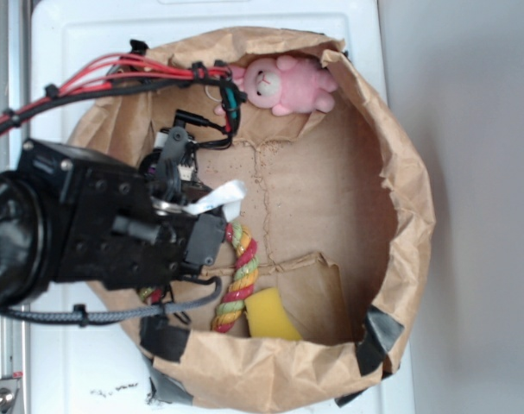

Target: Grab the rock.

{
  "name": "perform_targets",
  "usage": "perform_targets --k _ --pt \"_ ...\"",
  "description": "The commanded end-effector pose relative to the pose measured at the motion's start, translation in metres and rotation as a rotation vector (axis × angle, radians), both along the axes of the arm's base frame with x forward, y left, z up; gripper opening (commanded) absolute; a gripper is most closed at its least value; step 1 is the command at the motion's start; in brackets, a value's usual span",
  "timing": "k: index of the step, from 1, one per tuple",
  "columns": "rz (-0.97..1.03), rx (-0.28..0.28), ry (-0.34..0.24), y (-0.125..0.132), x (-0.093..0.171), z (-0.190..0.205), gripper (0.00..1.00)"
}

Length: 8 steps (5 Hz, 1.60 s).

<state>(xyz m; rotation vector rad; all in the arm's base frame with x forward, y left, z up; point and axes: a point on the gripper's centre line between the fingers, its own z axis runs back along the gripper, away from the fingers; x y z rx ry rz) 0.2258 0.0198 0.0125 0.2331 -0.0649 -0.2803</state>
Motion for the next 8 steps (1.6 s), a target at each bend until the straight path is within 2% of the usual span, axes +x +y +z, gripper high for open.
perform_targets --k 1,2,3,4,5,6,8 --pt "0.043 -0.024 -0.033 0.001 0.007 0.003 0.0" --pt "0.115 -0.044 -0.031 0.005 0.01 0.015 0.0" --pt "0.232 -0.104 0.019 0.015 0.015 0.044 0.0" --pt "0.33 -0.173 0.04 0.022 0.016 0.076 0.0" --pt "0.438 -0.298 -0.02 0.034 0.014 0.112 0.0" --pt "0.444 -0.386 -0.082 0.04 0.014 0.137 0.0" --pt "0.424 -0.415 -0.118 0.022 0.022 0.147 0.0"
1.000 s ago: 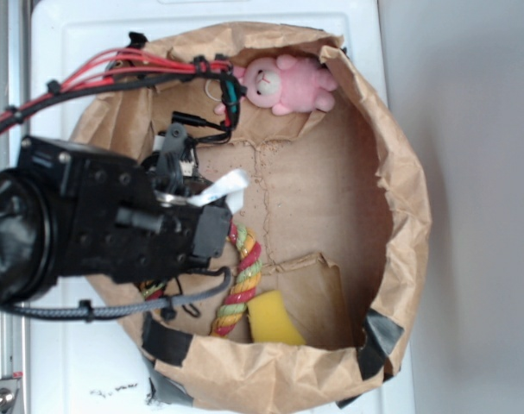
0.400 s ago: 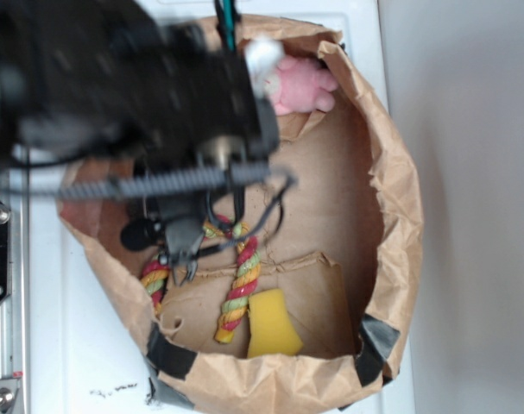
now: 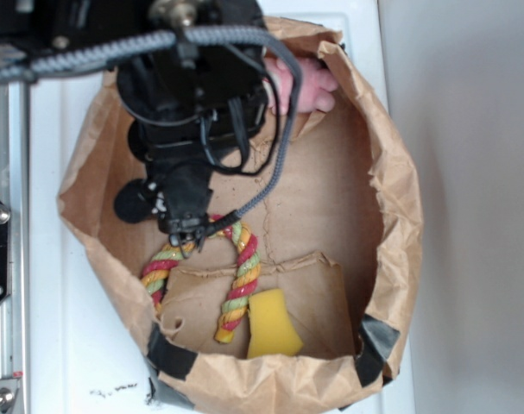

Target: Grab the rock.

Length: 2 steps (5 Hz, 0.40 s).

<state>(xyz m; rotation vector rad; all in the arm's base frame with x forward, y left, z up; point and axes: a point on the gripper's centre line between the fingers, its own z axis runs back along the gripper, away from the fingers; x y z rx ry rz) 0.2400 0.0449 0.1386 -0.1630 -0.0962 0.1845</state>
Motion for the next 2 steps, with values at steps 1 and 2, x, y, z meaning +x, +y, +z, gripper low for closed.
perform_targets --k 1,2 --pt "-0.027 0.054 -0.086 -0.0074 0.009 0.0161 0.0" --pt "-0.04 0.087 -0.072 0.0023 0.0073 0.0062 1.0"
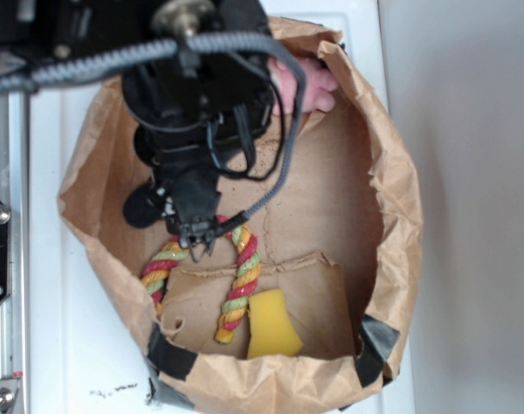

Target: Grab the rock.

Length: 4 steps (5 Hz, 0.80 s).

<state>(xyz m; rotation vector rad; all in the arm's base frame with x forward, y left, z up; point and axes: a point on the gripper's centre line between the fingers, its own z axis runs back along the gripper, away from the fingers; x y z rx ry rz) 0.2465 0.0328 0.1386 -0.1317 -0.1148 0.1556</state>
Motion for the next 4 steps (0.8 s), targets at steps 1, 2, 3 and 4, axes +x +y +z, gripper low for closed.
perform_targets --k 1,2,3,4 --pt "-0.114 0.124 -0.101 0.021 -0.005 -0.013 1.0" --pt "-0.215 0.176 -0.145 0.018 -0.01 -0.032 1.0" --pt "-0.254 0.189 -0.143 0.014 -0.011 -0.046 1.0" --pt "-0.303 0.199 -0.142 0.008 -0.017 -0.059 1.0"
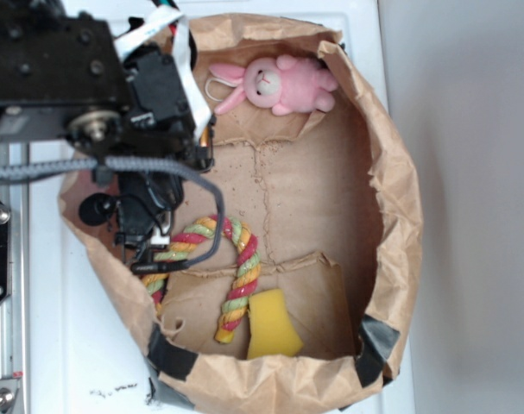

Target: Grab the rock.

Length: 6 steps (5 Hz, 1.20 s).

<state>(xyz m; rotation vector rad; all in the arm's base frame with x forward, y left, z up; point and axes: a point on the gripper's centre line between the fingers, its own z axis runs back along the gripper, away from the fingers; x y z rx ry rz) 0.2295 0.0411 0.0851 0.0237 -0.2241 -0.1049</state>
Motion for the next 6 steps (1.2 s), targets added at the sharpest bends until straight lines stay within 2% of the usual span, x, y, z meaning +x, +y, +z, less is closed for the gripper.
perform_targets --k 1,3,5,6 --pt "-0.104 0.037 -0.017 -0.007 -0.006 -0.016 1.0" --pt "-0.136 0.071 0.001 -0.022 -0.011 -0.045 1.0" --pt "-0.104 0.043 0.017 -0.032 0.001 -0.056 1.0" --pt "-0.094 0.049 0.034 -0.035 0.006 -0.064 1.0"
